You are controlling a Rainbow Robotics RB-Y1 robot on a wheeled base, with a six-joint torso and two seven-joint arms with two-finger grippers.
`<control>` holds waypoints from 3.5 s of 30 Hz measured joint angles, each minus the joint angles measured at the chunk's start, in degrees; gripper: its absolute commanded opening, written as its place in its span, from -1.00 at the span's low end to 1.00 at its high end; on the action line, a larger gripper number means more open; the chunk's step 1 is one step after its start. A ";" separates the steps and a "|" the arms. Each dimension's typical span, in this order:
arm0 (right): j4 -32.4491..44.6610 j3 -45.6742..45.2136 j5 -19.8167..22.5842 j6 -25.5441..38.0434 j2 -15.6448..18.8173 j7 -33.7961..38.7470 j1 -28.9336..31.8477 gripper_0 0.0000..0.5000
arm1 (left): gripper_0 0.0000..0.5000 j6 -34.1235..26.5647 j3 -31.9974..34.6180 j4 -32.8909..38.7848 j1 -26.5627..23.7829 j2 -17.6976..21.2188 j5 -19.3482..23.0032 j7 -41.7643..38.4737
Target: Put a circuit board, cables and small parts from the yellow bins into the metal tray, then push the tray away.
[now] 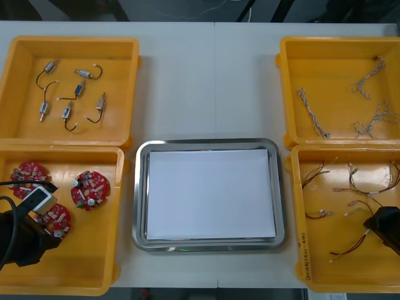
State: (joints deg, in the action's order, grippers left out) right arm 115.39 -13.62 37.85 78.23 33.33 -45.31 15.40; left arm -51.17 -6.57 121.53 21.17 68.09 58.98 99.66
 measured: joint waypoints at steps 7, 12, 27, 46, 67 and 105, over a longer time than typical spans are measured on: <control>-1.41 0.68 -0.85 -0.42 -0.92 0.00 -0.93 1.00 | 1.00 1.05 -1.53 -1.01 -0.01 0.69 -0.30 0.00; -1.41 1.12 -1.22 -0.58 -1.05 0.00 -1.09 1.00 | 1.00 1.30 -2.04 -1.17 -0.01 0.75 -0.57 0.00; -1.57 1.53 -1.97 -0.89 -1.48 0.00 -1.22 -0.80 | 1.00 2.52 -3.97 -2.67 -1.43 0.76 -1.55 0.00; 6.09 -3.07 -2.09 9.96 -1.71 -0.01 -2.00 -1.00 | 1.00 3.08 -4.84 -2.96 -1.51 0.77 -2.40 0.00; 21.14 -10.59 10.58 28.01 11.57 -0.08 -7.29 -1.00 | -1.00 3.99 -5.72 -3.17 -1.56 0.78 -4.08 0.00; 22.45 8.73 31.66 29.54 22.02 -25.48 -36.64 -1.00 | -1.00 -25.08 17.62 8.98 -1.65 -3.33 -0.32 -0.07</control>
State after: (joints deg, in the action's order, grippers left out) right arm 137.84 -4.89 69.50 107.76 55.36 -70.79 -21.24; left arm -76.25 11.06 130.50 19.52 64.76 58.66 99.59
